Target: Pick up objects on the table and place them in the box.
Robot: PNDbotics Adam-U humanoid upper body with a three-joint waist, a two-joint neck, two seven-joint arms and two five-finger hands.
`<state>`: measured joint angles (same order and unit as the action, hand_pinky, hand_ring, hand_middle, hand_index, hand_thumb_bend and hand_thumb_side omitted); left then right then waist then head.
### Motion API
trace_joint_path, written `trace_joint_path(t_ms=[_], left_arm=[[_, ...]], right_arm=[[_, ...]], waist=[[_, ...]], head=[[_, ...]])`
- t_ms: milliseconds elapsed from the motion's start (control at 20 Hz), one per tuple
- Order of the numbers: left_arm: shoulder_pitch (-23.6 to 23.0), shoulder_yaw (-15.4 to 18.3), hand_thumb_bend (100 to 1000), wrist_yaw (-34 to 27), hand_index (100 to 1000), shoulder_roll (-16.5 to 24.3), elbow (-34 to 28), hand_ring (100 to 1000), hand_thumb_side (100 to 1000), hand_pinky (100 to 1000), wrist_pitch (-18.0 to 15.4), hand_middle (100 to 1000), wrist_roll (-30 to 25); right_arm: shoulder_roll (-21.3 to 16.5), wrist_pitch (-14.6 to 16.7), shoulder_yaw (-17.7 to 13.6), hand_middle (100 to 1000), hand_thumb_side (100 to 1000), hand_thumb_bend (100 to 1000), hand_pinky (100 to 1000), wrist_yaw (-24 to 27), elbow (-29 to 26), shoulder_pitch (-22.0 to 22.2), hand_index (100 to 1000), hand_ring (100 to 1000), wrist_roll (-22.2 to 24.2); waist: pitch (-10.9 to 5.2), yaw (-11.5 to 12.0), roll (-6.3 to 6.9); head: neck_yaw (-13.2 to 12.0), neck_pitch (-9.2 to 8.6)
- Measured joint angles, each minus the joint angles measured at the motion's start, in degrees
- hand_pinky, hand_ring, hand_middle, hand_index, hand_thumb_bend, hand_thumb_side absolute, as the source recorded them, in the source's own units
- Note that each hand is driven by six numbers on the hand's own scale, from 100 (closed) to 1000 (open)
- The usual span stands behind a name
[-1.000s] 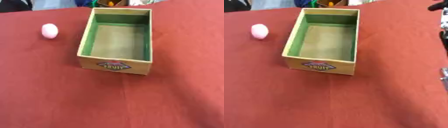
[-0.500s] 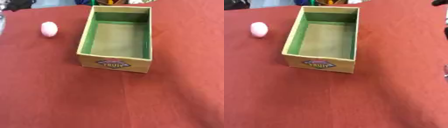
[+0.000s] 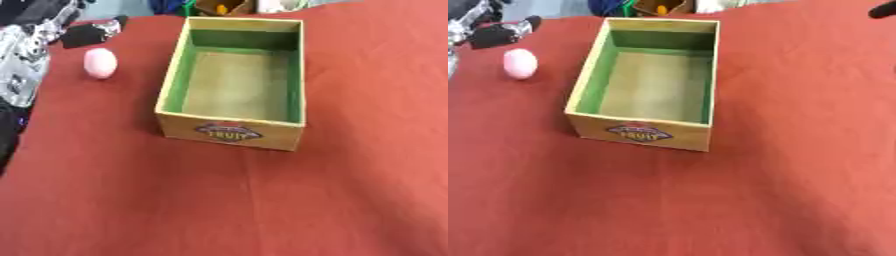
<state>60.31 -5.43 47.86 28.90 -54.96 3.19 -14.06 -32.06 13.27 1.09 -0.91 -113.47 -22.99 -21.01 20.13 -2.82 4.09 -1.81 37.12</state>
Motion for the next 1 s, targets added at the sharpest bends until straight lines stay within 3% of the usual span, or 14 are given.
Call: trace_joint_path(t_ms=[550, 1000], left_arm=[[0.29, 0.35, 457, 4.80, 975, -0.02, 1.87, 907, 773, 768, 3.66, 895, -5.07], [0.20, 1.07, 449, 10.99, 975, 1.08, 2.48, 881, 769, 741, 6.03, 843, -10.11]], right_arm=[[0.01, -0.22, 0.00, 611, 596, 100, 542, 0.00, 0.00, 0.10, 797, 641, 0.25], [0.01, -0.33, 0.00, 610, 596, 100, 541, -0.01, 0.00, 0.31, 796, 641, 0.18]], waist=[[0.07, 0.15, -0.01], [0.16, 0.32, -0.03]], head=[[-0.13, -0.43], [-0.12, -0.43]])
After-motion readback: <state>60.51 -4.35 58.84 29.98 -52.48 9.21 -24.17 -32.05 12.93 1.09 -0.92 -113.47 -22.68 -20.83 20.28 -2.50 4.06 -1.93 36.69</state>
